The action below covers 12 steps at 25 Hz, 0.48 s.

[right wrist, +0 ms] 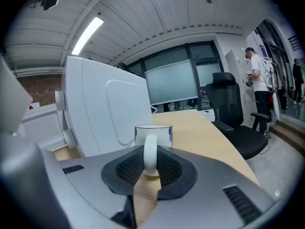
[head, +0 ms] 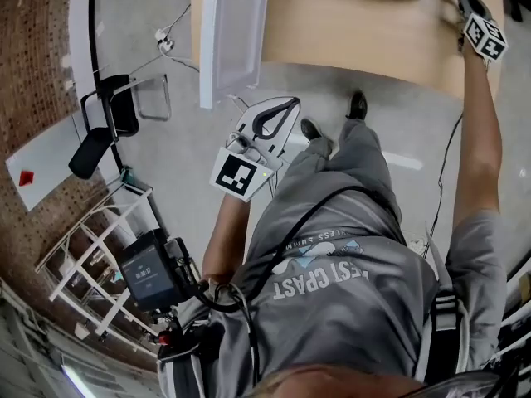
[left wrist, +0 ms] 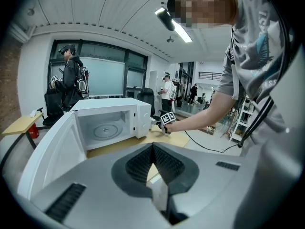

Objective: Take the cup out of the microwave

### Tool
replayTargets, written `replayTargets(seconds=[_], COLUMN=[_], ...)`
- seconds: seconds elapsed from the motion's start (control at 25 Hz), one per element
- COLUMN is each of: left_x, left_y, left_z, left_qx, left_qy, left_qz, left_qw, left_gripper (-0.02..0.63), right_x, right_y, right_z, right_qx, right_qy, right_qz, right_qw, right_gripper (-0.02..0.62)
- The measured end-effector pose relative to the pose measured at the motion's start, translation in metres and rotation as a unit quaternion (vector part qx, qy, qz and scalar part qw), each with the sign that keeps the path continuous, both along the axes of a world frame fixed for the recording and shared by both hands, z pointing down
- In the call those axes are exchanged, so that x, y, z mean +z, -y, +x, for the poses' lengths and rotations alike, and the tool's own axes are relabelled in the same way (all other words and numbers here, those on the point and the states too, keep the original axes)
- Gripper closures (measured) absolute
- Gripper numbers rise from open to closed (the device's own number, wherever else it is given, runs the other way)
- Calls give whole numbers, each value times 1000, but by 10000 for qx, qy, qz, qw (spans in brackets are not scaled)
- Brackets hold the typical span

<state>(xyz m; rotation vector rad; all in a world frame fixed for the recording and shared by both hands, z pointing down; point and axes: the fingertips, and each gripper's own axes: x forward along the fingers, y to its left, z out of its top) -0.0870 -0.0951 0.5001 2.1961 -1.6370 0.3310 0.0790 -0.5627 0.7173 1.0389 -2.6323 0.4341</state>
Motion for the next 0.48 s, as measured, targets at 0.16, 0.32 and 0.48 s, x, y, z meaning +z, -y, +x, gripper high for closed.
replayTargets(seconds=[0.16,0.32,0.48], left_x=[1,2,0], left_y=[-6,5,18], left_z=[-1,7,8], left_qx=[-30,98,172], left_qy=[22,60,86], left_qz=[-192,-258,-362], left_qw=[9998,9996,9992], left_gripper=[563,563,563], right_x=[-12,-12,-16], right_y=[-9,-1,10], right_z=[-12,1,6], right_qx=[-111,-143,-174], right_qy=[165,43,-80], right_qz=[206,277,332], right_qw=[9996,9995,9993], right_gripper=[526,526,526])
